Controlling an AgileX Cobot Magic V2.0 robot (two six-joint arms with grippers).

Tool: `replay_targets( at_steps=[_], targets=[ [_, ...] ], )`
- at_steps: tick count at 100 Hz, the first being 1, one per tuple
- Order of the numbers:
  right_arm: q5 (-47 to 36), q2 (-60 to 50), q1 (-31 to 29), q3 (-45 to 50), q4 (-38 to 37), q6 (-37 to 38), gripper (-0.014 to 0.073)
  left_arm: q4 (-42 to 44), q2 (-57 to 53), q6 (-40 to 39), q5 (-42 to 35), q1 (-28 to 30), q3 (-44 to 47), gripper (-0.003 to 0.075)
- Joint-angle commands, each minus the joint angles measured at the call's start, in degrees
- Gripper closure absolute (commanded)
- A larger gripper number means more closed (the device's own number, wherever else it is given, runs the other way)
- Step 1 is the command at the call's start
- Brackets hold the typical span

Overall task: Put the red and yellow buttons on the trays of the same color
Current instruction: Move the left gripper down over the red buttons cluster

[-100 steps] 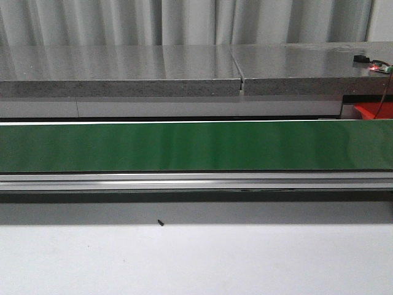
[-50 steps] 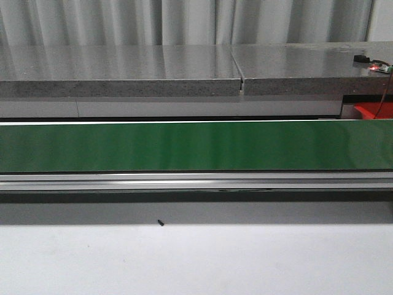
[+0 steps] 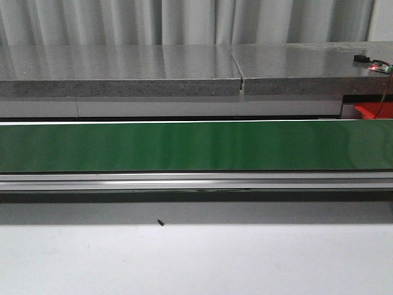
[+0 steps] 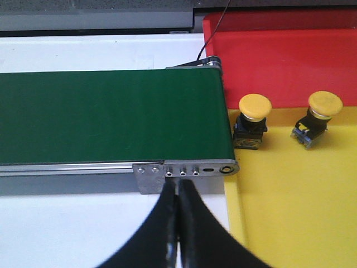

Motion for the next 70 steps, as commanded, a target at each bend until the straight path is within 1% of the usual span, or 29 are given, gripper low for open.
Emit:
replay_targets(
  at_steps=[1,6,13,18,35,42,47,70],
  targets=[
    [-4.0,0.4,0.1,-1.5,0.0,0.0,0.0652,-2.0,0.8,-0.1,-0.7,0.3,-4.3,0.0122],
    [-4.0,0.4,0.1,-1.5,0.0,0.0,0.0652,-2.0,2.6,-0.1,-0.4,0.3,-6.0,0.0125],
    [-4.0,0.4,0.1,-1.5,0.0,0.0,0.0652,-2.1,5.1,-0.1,0.5,0.3,-8.5,0.015],
    [-4.0,0.4,0.1,-1.5,0.0,0.0,0.0652,-2.1,6.5,-0.1,1.3,0.3,-10.0,0.0181],
    [-4.0,0.4,0.1,-1.5,0.0,0.0,0.0652,-2.0,9.5,0.1,2.2,0.3,-12.4,0.0337],
    [-4.0,0.4,0.1,-1.5,0.0,0.0,0.0652,-2.0,10.3,0.7,2.2,0.3,-12.4,0.0378],
    [-4.0,0.4,0.1,-1.5,0.0,0.0,0.0652,-2.2,11.0,1.6,2.5,0.3,-12.4,0.0388],
    [-4.0,0.4,0.1,-1.5,0.0,0.0,0.0652,-2.2,12.1,2.8,2.6,0.3,-12.4,0.0386]
  ],
)
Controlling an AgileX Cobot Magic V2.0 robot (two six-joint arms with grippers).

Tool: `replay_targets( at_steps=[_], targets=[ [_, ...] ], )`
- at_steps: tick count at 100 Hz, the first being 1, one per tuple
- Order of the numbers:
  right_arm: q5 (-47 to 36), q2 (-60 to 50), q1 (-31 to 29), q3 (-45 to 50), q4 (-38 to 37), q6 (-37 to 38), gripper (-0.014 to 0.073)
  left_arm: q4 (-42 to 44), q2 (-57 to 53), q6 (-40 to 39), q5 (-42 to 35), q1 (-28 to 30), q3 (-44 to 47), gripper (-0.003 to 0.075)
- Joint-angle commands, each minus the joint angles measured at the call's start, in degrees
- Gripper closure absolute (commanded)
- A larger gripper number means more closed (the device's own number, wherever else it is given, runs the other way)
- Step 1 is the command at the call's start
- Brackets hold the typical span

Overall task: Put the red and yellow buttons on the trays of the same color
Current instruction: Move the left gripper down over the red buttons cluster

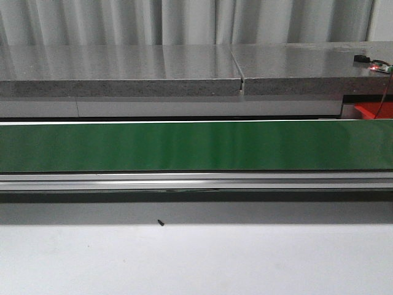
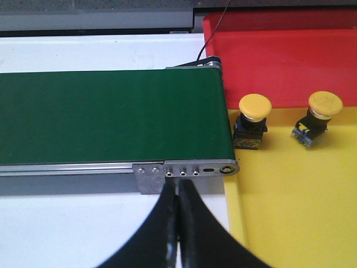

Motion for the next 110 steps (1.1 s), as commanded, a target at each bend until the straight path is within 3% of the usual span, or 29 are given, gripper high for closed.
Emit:
replay_targets(
  at_steps=[1,20,37,74,110],
  targets=[
    [-4.0,0.4,0.1,-1.5,0.0,0.0,0.0652,-1.1,-2.5,0.6,-0.5,0.3,-1.8,0.0386],
    [-4.0,0.4,0.1,-1.5,0.0,0.0,0.0652,-1.0,-2.1,0.9,-0.6,0.3,-1.8,0.0377],
    [-4.0,0.4,0.1,-1.5,0.0,0.0,0.0652,-1.0,-1.3,0.9,-1.2,0.3,-1.8,0.0307],
    [-4.1,0.4,0.1,-1.5,0.0,0.0,0.0652,-1.0,1.3,1.5,-1.5,0.3,-1.8,0.0311],
    [-4.1,0.4,0.1,-1.5,0.0,0.0,0.0652,-1.1,1.1,2.3,-4.6,0.3,-1.8,0.055]
  ],
)
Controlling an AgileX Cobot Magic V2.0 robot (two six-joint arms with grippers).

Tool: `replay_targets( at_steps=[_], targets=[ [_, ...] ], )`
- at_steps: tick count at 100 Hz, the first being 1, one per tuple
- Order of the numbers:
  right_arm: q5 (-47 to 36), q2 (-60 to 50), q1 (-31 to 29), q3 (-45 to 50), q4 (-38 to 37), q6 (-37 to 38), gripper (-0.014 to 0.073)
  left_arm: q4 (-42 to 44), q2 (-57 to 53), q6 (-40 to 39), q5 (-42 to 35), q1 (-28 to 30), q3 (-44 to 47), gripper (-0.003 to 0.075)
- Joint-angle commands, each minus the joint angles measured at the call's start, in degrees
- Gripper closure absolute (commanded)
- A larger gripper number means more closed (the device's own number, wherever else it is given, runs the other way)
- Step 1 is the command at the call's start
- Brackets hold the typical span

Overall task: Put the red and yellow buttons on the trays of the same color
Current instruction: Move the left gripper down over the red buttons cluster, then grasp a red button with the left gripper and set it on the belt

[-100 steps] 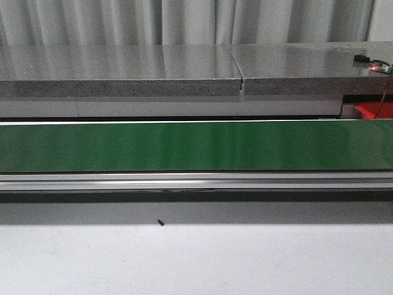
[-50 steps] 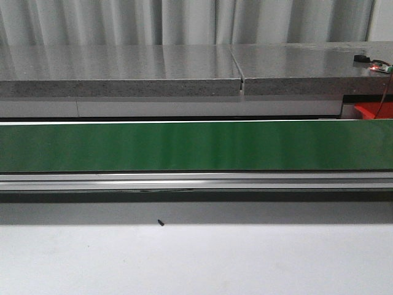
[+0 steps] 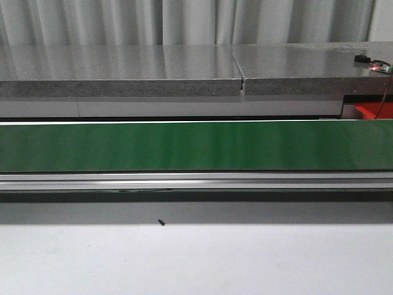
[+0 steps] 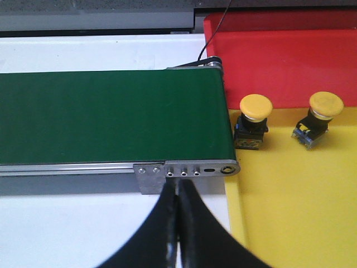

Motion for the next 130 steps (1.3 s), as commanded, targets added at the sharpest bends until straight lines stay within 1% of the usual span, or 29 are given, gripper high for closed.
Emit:
replay_targets(
  at_steps=[1,21,45,64,78,95,105,122,127,130],
  targets=[
    [-4.1,0.4,0.1,-1.5,0.0,0.0,0.0652,-1.0,-3.3,0.2,-1.5,0.3,-1.7,0.0552],
    [-4.1,0.4,0.1,-1.5,0.0,0.0,0.0652,-0.6,-8.1,1.7,-0.5,0.3,-1.1,0.0551],
    [-4.1,0.4,0.1,-1.5,0.0,0.0,0.0652,-0.7,-18.0,1.8,-1.1,0.3,1.8,0.0551],
    [-4.1,0.4,0.1,-1.5,0.0,0.0,0.0652,-0.7,-23.0,1.9,0.4,-2.9,2.4,0.0551],
    [-4.1,0.4,0.1,-1.5,0.0,0.0,0.0652,-0.7,-23.3,1.9,1.1,-7.1,2.5,0.0551],
    [-4.1,0.4,0.1,-1.5,0.0,0.0,0.0652,-0.8,-22.8,1.9,-1.2,-10.4,6.0,0.0551],
    [-4.1,0.4,0.1,-1.5,0.0,0.0,0.0652,-0.7,-22.2,1.9,-2.7,-11.0,8.1,0.0551],
    [-4.1,0.4,0.1,-1.5,0.0,0.0,0.0652,-0.7,-21.7,2.2,-3.0,-11.0,9.5,0.0546],
    [-4.1,0.4,0.1,-1.5,0.0,0.0,0.0652,-0.7,-21.7,2.3,-2.3,-11.0,9.5,0.0528],
    [-4.1,0.4,0.1,-1.5,0.0,0.0,0.0652,-0.7,-21.7,2.3,-2.1,-11.0,9.5,0.0499]
  ],
)
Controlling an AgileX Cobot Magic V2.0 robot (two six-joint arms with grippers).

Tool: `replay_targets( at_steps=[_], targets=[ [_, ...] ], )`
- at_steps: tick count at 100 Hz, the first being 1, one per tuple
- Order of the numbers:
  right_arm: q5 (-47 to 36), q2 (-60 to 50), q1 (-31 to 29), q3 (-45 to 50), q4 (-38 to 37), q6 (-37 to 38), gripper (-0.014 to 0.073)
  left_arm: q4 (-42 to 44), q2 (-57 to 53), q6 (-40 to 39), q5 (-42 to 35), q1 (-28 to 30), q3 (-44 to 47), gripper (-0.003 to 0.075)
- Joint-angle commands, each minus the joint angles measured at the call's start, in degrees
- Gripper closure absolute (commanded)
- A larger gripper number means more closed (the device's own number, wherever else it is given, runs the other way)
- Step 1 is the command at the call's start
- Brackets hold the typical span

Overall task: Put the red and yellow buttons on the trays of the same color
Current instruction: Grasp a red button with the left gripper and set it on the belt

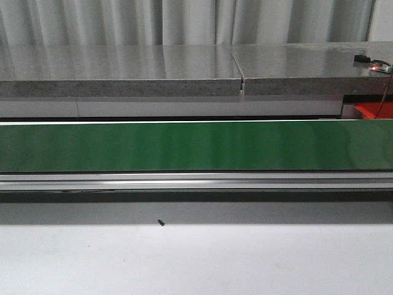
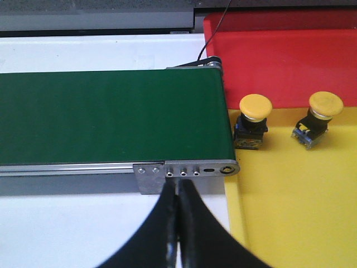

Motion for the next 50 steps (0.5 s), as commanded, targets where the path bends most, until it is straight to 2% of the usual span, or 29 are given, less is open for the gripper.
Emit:
replay_targets(
  at_steps=[1,9,19,24,50],
  targets=[
    [-4.1,0.4,0.1,-1.5,0.0,0.0,0.0652,-0.8,-2.1,0.4,-1.4,-0.4,-1.3,0.0491],
    [-4.1,0.4,0.1,-1.5,0.0,0.0,0.0652,-0.9,-2.1,0.7,-1.3,-0.4,-1.3,0.0372],
    [-4.1,0.4,0.1,-1.5,0.0,0.0,0.0652,-1.9,-2.1,1.5,-1.3,-0.4,-1.4,0.0182],
    [-4.1,0.4,0.1,-1.5,0.0,0.0,0.0652,-2.3,-2.2,1.5,-1.4,-0.4,-1.7,0.0134],
    [-4.1,0.4,0.1,-1.5,0.0,0.0,0.0652,-5.6,-4.3,3.1,0.0,-0.4,-4.8,0.0161]
  ],
)
